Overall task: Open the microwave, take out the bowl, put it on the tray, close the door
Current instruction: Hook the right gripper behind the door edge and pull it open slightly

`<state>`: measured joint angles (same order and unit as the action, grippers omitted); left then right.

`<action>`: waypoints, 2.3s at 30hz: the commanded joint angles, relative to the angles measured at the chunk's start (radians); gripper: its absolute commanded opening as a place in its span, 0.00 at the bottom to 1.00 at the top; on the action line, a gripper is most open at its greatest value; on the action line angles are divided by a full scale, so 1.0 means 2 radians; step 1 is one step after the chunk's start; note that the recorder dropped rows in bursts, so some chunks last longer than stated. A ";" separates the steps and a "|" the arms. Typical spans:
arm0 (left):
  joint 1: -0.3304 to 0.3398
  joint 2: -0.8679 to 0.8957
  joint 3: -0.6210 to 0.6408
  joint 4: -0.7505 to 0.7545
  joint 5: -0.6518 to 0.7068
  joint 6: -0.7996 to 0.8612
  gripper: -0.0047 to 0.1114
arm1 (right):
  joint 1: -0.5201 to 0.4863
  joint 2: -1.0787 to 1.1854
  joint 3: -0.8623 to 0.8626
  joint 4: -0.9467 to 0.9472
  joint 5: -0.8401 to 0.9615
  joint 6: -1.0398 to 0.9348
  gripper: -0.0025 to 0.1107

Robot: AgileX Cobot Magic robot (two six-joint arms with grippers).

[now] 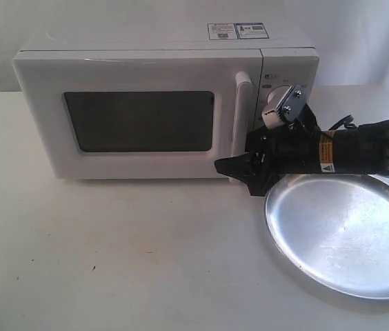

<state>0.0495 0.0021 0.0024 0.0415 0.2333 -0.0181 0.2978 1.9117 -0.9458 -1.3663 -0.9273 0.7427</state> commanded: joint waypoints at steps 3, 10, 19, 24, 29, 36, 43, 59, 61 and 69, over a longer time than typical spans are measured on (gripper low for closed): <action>-0.002 -0.001 -0.001 -0.003 0.000 -0.002 0.04 | 0.037 -0.015 -0.020 -0.004 -0.143 -0.017 0.02; -0.002 -0.001 -0.001 -0.003 0.000 -0.002 0.04 | 0.024 -0.017 -0.020 0.005 -0.002 -0.018 0.12; -0.002 -0.001 -0.001 -0.003 0.000 -0.002 0.04 | -0.032 -0.038 -0.020 0.004 0.014 -0.016 0.47; -0.002 -0.001 -0.001 -0.003 0.000 -0.002 0.04 | -0.040 -0.058 -0.020 0.023 0.027 -0.032 0.48; -0.002 -0.001 -0.001 -0.003 0.000 -0.002 0.04 | -0.040 -0.063 -0.020 0.071 0.038 -0.060 0.48; -0.002 -0.001 -0.001 -0.003 0.000 -0.002 0.04 | -0.038 -0.058 -0.020 0.076 -0.010 -0.042 0.45; -0.002 -0.001 -0.001 -0.003 0.000 -0.002 0.04 | -0.038 -0.058 -0.020 0.069 -0.054 -0.030 0.02; -0.002 -0.001 -0.001 -0.003 0.000 -0.002 0.04 | -0.013 -0.058 -0.020 -0.004 -0.147 -0.032 0.02; -0.002 -0.001 -0.001 -0.003 0.000 -0.002 0.04 | 0.002 -0.058 -0.020 -0.031 -0.138 -0.032 0.02; -0.002 -0.001 -0.001 -0.003 0.000 -0.002 0.04 | 0.036 -0.058 -0.020 -0.054 -0.145 -0.031 0.02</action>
<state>0.0495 0.0021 0.0024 0.0415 0.2333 -0.0181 0.2630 1.8086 -0.9462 -1.4155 -0.9594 0.7734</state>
